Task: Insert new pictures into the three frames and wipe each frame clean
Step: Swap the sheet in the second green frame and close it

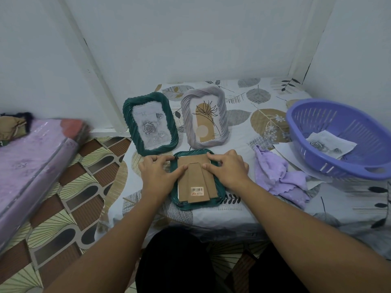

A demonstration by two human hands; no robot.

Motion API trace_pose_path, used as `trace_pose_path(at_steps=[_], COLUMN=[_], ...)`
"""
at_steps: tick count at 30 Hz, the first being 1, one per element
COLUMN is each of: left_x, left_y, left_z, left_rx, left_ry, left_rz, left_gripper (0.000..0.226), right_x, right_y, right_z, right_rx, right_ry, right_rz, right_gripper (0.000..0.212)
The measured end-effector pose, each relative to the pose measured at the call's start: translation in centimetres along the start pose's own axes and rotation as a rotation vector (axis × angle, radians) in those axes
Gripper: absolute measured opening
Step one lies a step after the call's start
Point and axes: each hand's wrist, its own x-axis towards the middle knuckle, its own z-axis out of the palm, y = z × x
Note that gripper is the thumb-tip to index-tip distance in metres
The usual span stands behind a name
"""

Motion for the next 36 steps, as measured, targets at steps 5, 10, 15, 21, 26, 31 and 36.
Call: trace_pose_path(at_steps=[5,10,15,21,26,31,36], left_x=[0.0,-0.2,0.0,-1.2,-3.0,-3.4,-3.6], left_y=[0.1,0.3,1.4,2.1,0.7,0.8,0.8], left_z=[-0.1,-0.4,-2.1,-7.1,-7.6,-7.7,-7.7], left_rx=[-0.020,-0.038,-0.153,-0.279,-0.338,-0.341,-0.353], left_ry=[-0.002,-0.025,-0.021,-0.569,-0.770,-0.764,-0.749], left_rz=[-0.008,0.002,0.110,0.130,0.057,0.041,0.022], left_gripper=[0.052,0.048,0.026,0.010,0.013,0.012,0.016], right_x=[0.0,-0.1,-0.6,-2.6,-4.0,-3.9,-3.6], right_y=[0.1,0.3,1.1,0.2,1.1,1.1,1.0], right_z=[0.0,-0.1,-1.2,-2.3,-1.9,-1.8,-1.8], right_rx=[0.008,0.152,0.329,0.265,0.161,0.223,0.236], right_ry=[-0.007,0.016,0.030,-0.233,-0.348,-0.347,-0.369], right_rz=[-0.004,-0.026,-0.155,-0.351,-0.361,-0.328,-0.311], right_gripper=[0.049,0.053,0.049,0.043,0.050,0.050,0.049])
